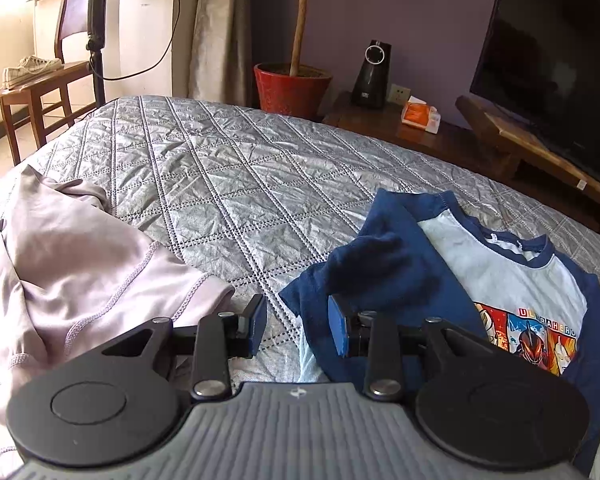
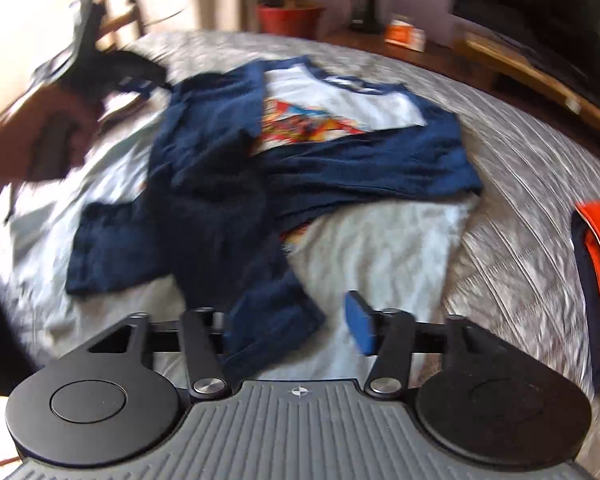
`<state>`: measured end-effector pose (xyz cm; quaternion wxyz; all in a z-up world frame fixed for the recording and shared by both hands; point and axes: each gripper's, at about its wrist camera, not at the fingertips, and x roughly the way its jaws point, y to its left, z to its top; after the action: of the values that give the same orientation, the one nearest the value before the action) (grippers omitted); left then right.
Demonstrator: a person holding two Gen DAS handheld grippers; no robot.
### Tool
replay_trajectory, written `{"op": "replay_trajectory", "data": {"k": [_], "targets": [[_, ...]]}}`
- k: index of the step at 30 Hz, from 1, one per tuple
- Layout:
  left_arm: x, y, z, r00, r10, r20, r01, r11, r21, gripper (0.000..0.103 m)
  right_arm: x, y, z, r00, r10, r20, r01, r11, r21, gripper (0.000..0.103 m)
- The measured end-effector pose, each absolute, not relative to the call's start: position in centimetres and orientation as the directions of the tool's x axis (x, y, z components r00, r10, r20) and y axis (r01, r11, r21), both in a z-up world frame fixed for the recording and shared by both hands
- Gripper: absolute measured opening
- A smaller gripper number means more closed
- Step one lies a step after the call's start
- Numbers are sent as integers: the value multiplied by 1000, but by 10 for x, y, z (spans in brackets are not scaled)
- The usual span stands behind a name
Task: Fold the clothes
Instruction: 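Pull the navy sleeve straight along the t-shirt front with the right gripper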
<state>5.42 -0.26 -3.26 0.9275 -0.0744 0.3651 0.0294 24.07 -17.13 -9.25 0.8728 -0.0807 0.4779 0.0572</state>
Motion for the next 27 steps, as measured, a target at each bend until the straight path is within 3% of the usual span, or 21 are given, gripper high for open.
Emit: {"op": "replay_trajectory", "data": {"k": [1,3,11,14,15,17,22,27], "targets": [[54,-3,-32,732,0,-681,-108,987,-116,31,241,-157,-96,504,19,-864,-287,947,-146,81],[54,-3,-32,732,0,-681,-107,988,-115,31,243,-147,-103,455,53,-889,-360,924,-129,73],[52,-6,-32,733,-1,-680,-93,990,-102,31,256,-146,-116,437,72,-897,-363,926,-102,72],[53,-6,-33,731,-2,-683,-94,990,-103,31,256,-151,-114,431,66,-900,-309,948,-78,43],[53,-6,-33,731,-3,-683,-93,990,-104,31,257,-152,-113,434,37,-900,-277,956,-95,20],[52,-7,-33,732,-4,-681,-88,991,-100,31,258,-158,-110,417,77,-906,-227,974,-21,10],[52,-7,-34,731,-2,-682,-89,991,-98,32,257,-153,-101,391,193,-900,-195,973,124,7],[52,-7,-34,731,-7,-683,-82,992,-98,32,260,-177,-89,495,209,-843,-67,977,203,15]]}}
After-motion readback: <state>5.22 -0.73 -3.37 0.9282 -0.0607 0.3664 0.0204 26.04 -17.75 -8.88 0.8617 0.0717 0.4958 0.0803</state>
